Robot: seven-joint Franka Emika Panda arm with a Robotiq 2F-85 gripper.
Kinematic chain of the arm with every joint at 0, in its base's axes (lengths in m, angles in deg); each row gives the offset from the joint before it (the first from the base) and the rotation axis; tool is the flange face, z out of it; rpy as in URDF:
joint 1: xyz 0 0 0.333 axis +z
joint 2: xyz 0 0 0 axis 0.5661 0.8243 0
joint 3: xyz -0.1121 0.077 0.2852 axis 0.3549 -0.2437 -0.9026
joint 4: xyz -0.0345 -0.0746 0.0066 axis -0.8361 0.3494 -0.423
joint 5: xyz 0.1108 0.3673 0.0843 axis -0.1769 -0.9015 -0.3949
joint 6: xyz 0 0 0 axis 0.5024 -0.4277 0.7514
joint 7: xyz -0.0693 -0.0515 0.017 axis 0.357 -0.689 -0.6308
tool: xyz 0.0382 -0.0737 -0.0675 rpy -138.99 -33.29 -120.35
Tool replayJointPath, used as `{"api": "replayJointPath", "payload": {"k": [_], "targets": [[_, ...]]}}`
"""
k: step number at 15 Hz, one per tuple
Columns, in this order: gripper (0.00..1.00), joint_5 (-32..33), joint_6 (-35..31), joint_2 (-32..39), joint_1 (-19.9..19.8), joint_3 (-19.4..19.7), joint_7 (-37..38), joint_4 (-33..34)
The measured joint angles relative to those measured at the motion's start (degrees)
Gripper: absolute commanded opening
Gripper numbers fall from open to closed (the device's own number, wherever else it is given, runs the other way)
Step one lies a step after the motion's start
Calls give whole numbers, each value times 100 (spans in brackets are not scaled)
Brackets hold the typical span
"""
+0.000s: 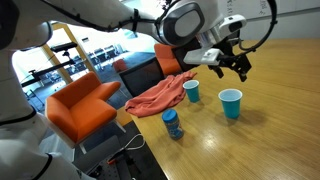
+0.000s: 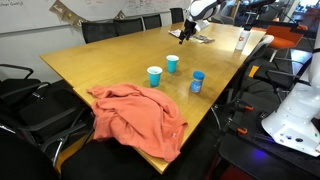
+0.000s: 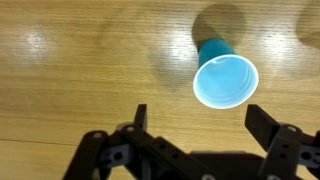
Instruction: Pour the sweets out of the left cup onto the table then put two sweets back in the cup
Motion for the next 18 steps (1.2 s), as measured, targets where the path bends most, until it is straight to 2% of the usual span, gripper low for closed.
{"api": "replayJointPath", "payload": {"k": [14,18], "targets": [[100,9,-8,123,-60,-89,0,65],[100,-292,-16,68,-113,-455,-101,-87]]}}
